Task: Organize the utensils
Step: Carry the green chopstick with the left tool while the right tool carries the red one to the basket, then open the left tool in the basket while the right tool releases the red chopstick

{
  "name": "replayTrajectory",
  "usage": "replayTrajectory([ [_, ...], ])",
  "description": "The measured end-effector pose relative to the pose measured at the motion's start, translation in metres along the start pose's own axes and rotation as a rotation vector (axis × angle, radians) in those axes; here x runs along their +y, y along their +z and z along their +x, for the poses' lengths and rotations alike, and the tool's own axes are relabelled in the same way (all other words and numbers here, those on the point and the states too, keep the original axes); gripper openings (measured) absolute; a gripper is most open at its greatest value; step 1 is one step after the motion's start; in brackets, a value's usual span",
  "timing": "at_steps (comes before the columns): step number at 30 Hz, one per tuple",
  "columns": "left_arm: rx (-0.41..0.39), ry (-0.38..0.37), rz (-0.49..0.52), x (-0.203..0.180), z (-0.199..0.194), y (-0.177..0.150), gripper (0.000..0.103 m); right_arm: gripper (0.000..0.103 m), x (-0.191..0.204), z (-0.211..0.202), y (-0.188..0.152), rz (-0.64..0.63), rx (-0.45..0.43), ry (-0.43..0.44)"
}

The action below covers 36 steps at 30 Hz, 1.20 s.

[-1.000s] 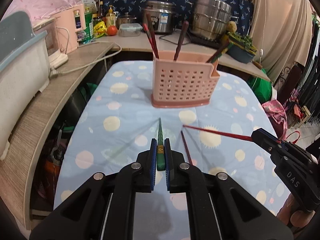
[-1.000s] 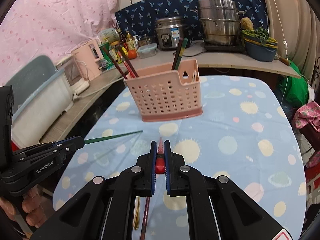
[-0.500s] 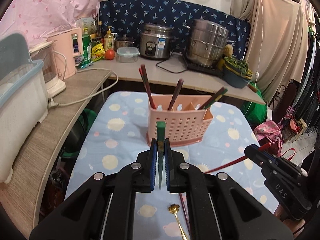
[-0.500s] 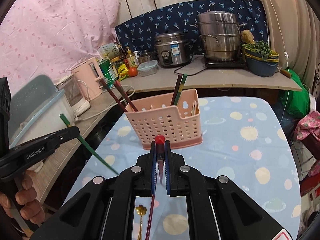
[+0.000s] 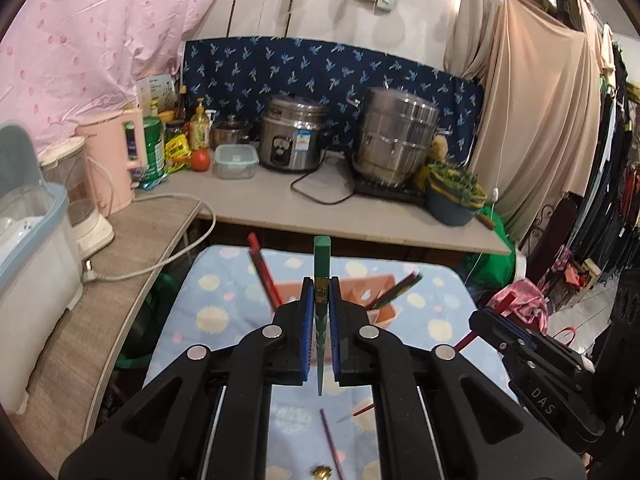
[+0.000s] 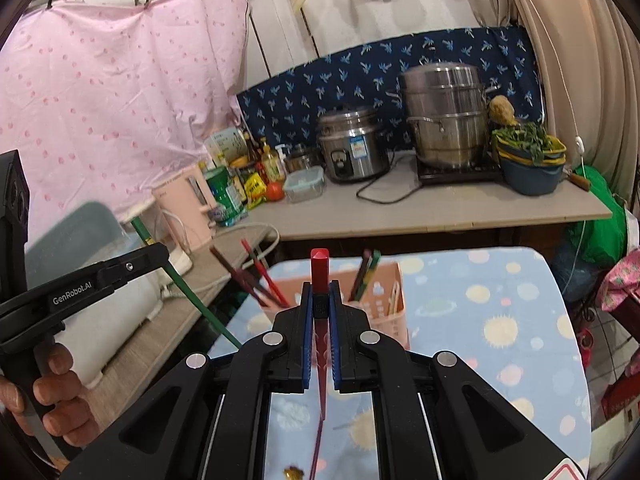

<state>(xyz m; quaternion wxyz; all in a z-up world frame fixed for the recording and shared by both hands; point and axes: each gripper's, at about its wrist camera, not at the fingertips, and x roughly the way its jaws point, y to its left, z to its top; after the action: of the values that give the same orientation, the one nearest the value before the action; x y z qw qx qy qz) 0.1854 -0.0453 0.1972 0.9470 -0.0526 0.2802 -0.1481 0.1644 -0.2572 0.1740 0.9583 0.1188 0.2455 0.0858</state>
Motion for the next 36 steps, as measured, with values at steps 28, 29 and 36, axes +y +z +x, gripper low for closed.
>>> replayTrajectory([
  [28,-0.049,0.086,0.000,0.008,0.082,0.064,0.007,0.007,-0.019,0.112,0.067,0.014,0.013,-0.075],
  [29,-0.045,0.089,0.000,0.008,0.085,0.063,0.007,0.007,-0.021,0.115,0.067,0.016,0.021,-0.076],
  [36,-0.017,0.093,-0.015,0.013,0.100,0.059,0.007,0.007,-0.022,0.128,0.058,0.005,0.054,-0.087],
])
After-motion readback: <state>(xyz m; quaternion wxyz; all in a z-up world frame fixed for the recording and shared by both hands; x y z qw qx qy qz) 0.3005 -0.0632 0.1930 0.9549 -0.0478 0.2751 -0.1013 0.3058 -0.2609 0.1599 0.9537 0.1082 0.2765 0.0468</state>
